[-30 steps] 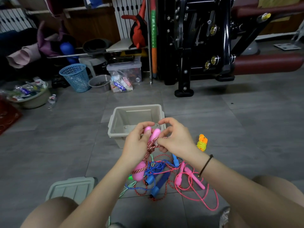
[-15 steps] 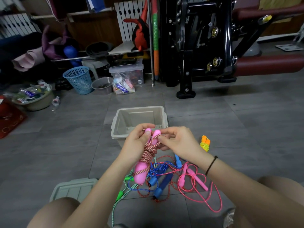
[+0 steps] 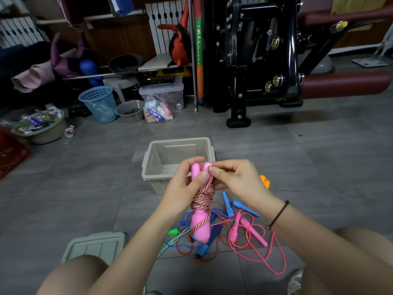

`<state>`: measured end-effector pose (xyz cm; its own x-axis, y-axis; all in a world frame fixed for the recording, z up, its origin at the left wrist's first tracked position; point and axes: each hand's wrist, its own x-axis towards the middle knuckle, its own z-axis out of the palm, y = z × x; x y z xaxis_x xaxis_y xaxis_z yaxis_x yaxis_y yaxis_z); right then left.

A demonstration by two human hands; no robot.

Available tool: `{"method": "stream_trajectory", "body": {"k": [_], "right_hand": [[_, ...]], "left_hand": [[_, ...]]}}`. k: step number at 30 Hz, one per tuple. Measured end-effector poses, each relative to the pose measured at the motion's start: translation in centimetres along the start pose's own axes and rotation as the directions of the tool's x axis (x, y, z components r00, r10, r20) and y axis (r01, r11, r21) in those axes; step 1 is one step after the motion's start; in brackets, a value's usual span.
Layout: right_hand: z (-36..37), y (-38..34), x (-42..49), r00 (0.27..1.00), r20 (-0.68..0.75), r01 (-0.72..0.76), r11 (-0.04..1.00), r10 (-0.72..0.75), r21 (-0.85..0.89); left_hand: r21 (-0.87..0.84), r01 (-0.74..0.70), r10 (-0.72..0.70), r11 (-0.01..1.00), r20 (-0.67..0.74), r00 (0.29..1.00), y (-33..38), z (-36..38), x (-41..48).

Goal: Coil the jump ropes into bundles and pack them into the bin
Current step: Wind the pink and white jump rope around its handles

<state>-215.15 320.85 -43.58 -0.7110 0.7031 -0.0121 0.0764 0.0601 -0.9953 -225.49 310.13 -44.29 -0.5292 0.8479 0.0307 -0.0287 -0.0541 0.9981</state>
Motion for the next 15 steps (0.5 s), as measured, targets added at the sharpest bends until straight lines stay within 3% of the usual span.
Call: {"method": "stream_trajectory", "body": {"k": [2, 4, 7, 11, 15], "right_hand": [[0.0, 0.0, 0.1, 1.000, -0.003, -0.008, 1.000, 0.008, 0.030], [0.3, 0.3, 0.0, 0.999, 0.009, -0.040, 0.995, 0.039, 0.093], [0.9, 0.5, -0.1, 0.993, 0.040, -0.117, 0.969, 0.111, 0.217], [1.4, 0.5, 0.2, 0.976, 0.035, -0.214, 0.909, 0.215, 0.358], [2.4, 0.9, 0.7, 0.933, 0.020, -0.309, 0.774, 0.358, 0.552]], "left_hand": [[0.037, -0.015, 0.016, 0.999, -0.015, 1.000, 0.1, 0.0, 0.0], [0.232, -0.072, 0.090, 0.970, -0.070, 0.993, -0.1, 0.0, 0.0], [0.584, -0.143, 0.238, 0.799, -0.089, 0.967, -0.6, 0.1, 0.1], [0.541, -0.105, 0.248, 0.835, -0.199, 0.948, -0.6, 0.6, 0.4], [0.496, -0.117, 0.284, 0.861, -0.276, 0.918, -0.9, 1.0, 0.9]]}}
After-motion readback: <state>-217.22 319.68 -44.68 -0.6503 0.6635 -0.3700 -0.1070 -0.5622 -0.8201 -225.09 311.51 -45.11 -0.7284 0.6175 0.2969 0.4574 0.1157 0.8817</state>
